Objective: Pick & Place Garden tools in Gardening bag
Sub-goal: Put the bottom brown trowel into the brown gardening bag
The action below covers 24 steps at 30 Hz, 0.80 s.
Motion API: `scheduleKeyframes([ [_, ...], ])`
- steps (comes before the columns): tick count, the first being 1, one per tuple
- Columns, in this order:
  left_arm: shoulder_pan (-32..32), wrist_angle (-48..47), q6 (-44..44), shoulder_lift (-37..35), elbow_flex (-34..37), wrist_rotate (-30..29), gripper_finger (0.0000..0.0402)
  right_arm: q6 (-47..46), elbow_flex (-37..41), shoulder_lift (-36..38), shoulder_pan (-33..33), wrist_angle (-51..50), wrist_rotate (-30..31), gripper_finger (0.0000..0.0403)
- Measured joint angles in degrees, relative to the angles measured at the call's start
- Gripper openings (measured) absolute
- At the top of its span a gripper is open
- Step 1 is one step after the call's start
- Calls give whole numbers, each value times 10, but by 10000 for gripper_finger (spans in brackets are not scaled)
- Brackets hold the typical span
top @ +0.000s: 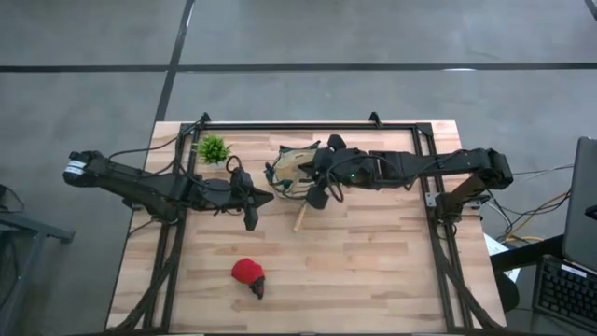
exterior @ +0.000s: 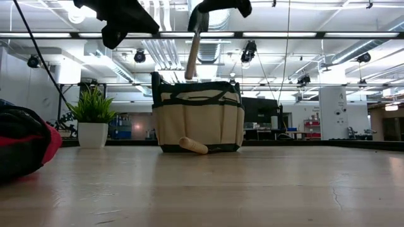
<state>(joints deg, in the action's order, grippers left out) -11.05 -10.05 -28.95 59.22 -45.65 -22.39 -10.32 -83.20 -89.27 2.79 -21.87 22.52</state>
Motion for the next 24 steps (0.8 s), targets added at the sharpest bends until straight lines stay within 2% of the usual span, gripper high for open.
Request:
scheduleKeyframes([
  [11, 1, -4, 4, 0, 0, 0, 33, 2, 1, -45, -4, -23, 2, 8],
  [24, 1, -19, -2, 0, 0, 0, 32, 33, -18, -54, -7, -15, 57, 8],
])
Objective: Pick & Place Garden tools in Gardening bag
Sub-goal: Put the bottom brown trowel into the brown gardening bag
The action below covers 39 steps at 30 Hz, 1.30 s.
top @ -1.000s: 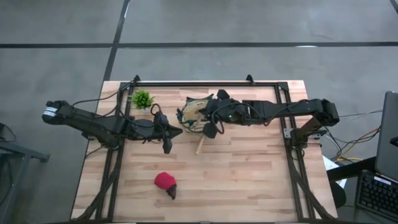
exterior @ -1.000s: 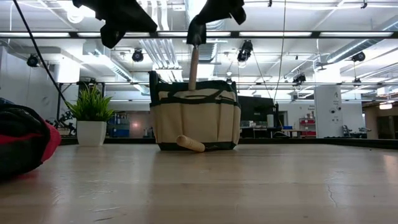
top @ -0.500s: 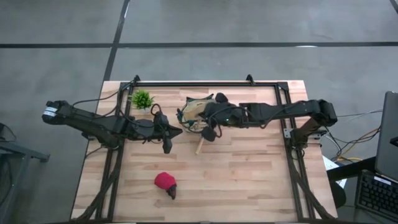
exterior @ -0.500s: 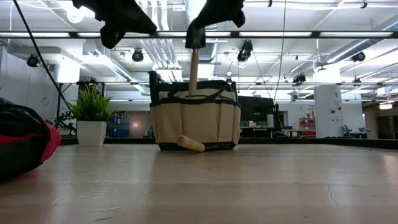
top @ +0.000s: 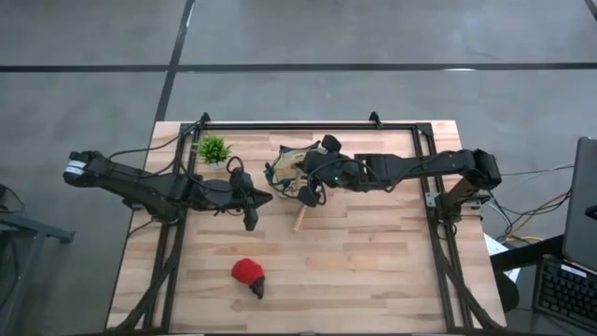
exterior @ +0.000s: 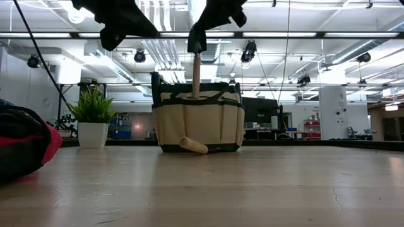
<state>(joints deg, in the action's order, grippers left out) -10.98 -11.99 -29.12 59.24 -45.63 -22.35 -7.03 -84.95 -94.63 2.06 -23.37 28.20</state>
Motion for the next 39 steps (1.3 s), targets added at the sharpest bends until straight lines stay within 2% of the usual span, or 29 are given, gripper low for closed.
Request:
scheduleKeyframes([
  [10, 0, -1, 0, 0, 0, 0, 32, -6, 9, -4, 1, -5, -7, 8],
  [29, 0, -11, -4, 0, 0, 0, 32, -25, 17, -90, 4, -18, -30, 8],
  [39, 0, -11, -9, 0, 0, 0, 32, -34, 17, -105, -8, -27, -27, 8],
])
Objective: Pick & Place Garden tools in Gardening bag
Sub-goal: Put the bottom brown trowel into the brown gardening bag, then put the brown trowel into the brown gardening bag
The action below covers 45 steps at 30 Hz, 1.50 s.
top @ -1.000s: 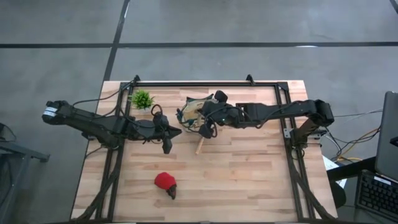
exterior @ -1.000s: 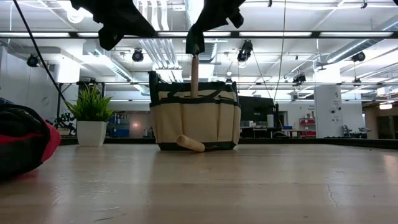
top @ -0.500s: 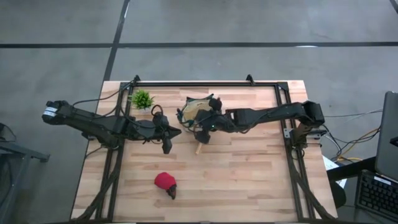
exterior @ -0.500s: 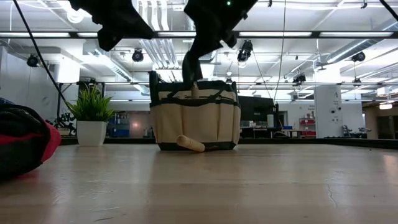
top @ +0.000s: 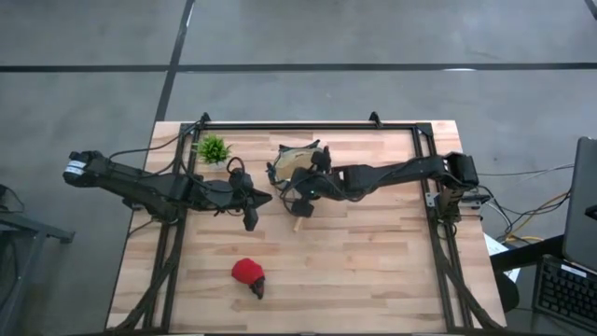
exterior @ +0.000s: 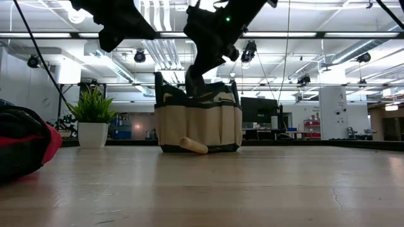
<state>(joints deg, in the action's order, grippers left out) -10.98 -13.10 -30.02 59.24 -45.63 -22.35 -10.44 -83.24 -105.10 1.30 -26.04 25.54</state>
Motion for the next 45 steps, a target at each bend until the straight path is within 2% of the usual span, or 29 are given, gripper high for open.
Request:
scheduleKeyframes([
  [17, 0, -9, -5, 0, 0, 0, 32, -2, 0, -24, -63, 57, -1, 9],
  [21, 0, -10, -6, 0, 0, 0, 32, -14, 0, -23, -64, 55, -19, 13],
  [25, 0, -11, -6, 0, 0, 0, 32, -25, -1, -22, -66, 46, -46, 41],
  [36, 3, -5, -43, 4, 0, 11, 32, -20, -34, 12, -63, 34, -46, 154],
  [42, 22, -2, -94, 28, 0, 43, 33, -27, -40, 55, -50, -13, -47, 183],
  [45, 32, 4, -122, 55, 0, 77, 40, -43, -43, 88, -43, -48, -49, 187],
])
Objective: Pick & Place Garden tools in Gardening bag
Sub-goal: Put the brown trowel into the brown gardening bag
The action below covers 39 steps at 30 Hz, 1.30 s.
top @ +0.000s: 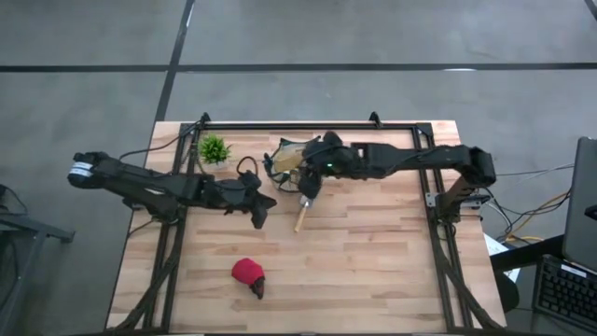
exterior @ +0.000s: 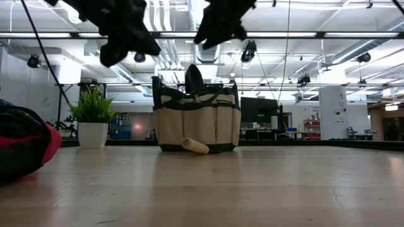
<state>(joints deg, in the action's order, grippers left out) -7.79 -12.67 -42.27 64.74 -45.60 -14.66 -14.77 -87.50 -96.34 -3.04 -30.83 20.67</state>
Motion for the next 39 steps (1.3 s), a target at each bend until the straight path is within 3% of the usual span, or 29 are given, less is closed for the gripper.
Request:
scheduleKeyframes([
  [4, 3, 23, -66, 52, -2, 35, 78, -9, 1, 44, 9, -30, -1, 185],
  [11, 3, 56, -163, 170, -32, 35, 176, -1, 2, 122, 21, -73, -2, 185],
  [18, 3, 55, -169, 296, -112, 24, 234, 2, 3, 178, 21, -141, -2, 180],
  [25, 6, 22, -148, 385, -174, 17, 236, 0, 6, 215, 25, -185, -35, 176],
  [34, 7, 11, -148, 435, -186, 8, 234, 19, 11, 229, 29, -192, -47, 173],
  [39, 8, 4, -148, 431, -180, 19, 193, 19, 22, 227, 31, -191, -47, 166],
])
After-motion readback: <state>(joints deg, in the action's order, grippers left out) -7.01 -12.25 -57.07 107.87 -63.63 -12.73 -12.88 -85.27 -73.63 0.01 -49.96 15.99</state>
